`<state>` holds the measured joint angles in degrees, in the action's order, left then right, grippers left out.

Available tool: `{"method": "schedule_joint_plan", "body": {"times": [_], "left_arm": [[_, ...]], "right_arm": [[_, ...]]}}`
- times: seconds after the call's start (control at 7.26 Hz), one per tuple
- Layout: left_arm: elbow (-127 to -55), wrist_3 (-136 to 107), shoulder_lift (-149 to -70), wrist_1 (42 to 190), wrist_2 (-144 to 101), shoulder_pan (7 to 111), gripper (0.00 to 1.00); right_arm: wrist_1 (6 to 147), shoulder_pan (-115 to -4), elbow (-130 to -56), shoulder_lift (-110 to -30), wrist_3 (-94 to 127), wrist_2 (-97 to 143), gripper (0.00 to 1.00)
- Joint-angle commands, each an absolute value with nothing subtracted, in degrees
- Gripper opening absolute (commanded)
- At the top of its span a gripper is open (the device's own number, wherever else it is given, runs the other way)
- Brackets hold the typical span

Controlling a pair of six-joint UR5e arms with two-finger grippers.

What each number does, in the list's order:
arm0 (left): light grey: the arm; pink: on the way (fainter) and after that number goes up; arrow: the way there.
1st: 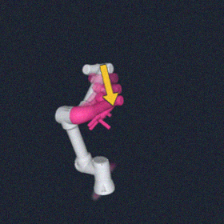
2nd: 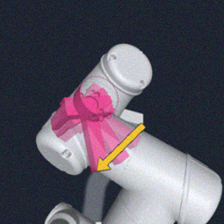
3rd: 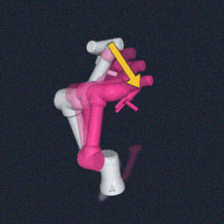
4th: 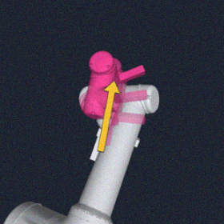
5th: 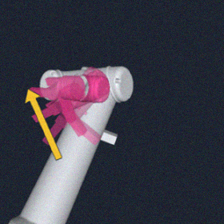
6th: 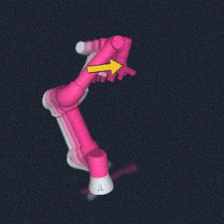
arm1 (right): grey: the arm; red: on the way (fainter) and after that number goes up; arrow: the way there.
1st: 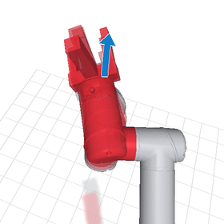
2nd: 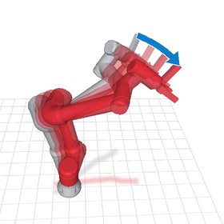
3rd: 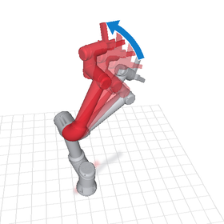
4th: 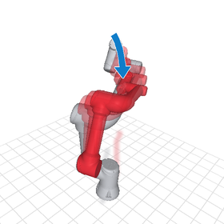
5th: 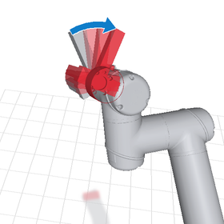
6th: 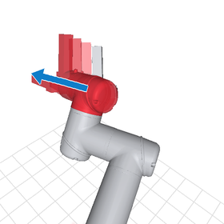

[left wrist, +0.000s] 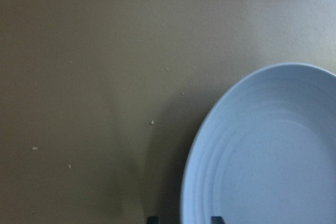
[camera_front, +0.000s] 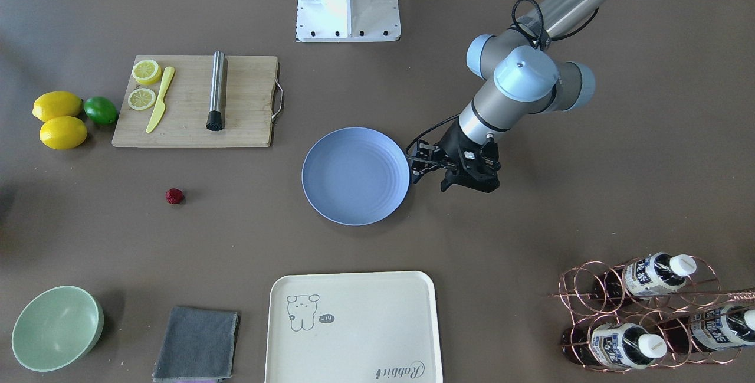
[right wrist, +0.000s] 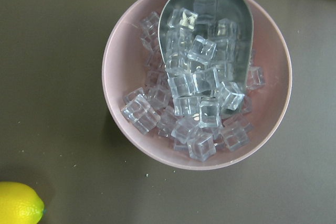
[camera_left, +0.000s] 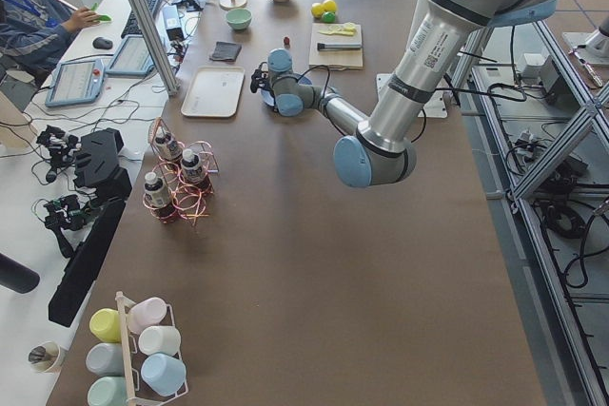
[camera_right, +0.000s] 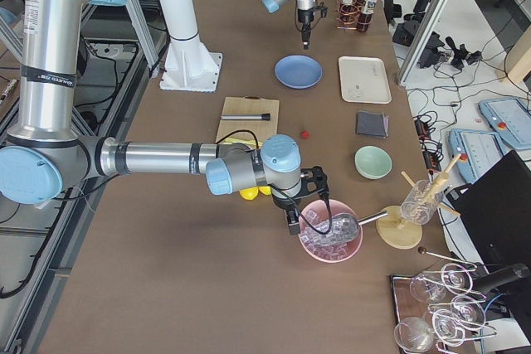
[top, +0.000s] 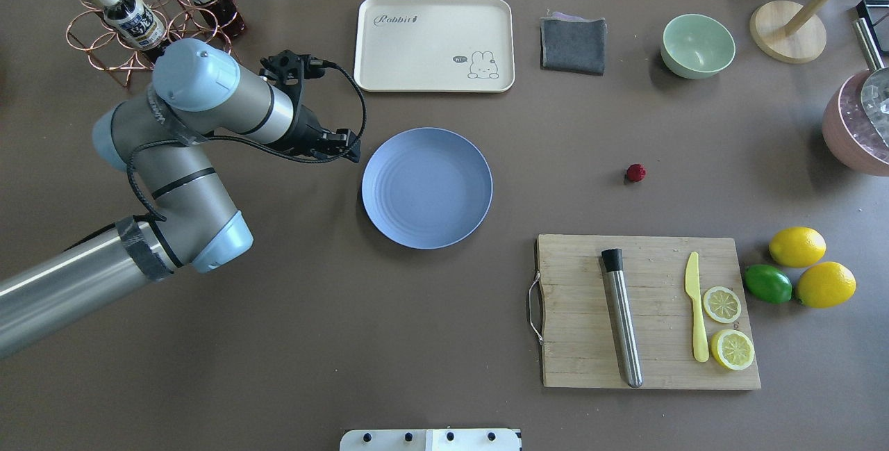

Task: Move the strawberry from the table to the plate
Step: 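Release the plate and withdraw the left arm while the right arm starts reaching, then reach the right gripper down over the red strawberry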

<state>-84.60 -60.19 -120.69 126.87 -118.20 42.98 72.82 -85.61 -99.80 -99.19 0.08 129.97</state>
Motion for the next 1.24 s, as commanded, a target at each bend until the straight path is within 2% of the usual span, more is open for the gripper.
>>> {"method": "schedule_joint_plan", "body": {"times": [0.0, 0.28, 0.69, 0.83, 0.96, 1.1], "left_arm": [[-93.3, -54.2, -110.2, 126.4, -121.8, 51.7, 0.99], [-97.5, -43.1, -101.7, 126.1, -127.9, 60.9, 0.99], [-96.6, -17.7, -91.0, 123.5, -139.4, 78.9, 0.99], [-96.2, -15.7, -85.0, 119.6, -139.8, 80.8, 0.99], [-95.9, -14.9, -86.5, 103.6, -139.8, 84.5, 0.99], [-95.9, -9.1, -87.4, 99.9, -138.2, 87.5, 0.99]], "right_arm": [[69.8, -82.0, -100.0, -96.4, 3.5, 127.7, 1.00], [69.8, -72.1, -100.5, -89.5, 25.1, 126.6, 1.00], [70.0, -61.4, -99.9, -81.5, 39.0, 122.8, 1.00], [70.3, -59.4, -99.4, -79.6, 39.8, 121.7, 1.00], [70.3, -57.0, -98.4, -78.2, 40.5, 120.8, 1.00], [70.2, -54.3, -96.4, -75.6, 44.1, 119.5, 1.00]]}}
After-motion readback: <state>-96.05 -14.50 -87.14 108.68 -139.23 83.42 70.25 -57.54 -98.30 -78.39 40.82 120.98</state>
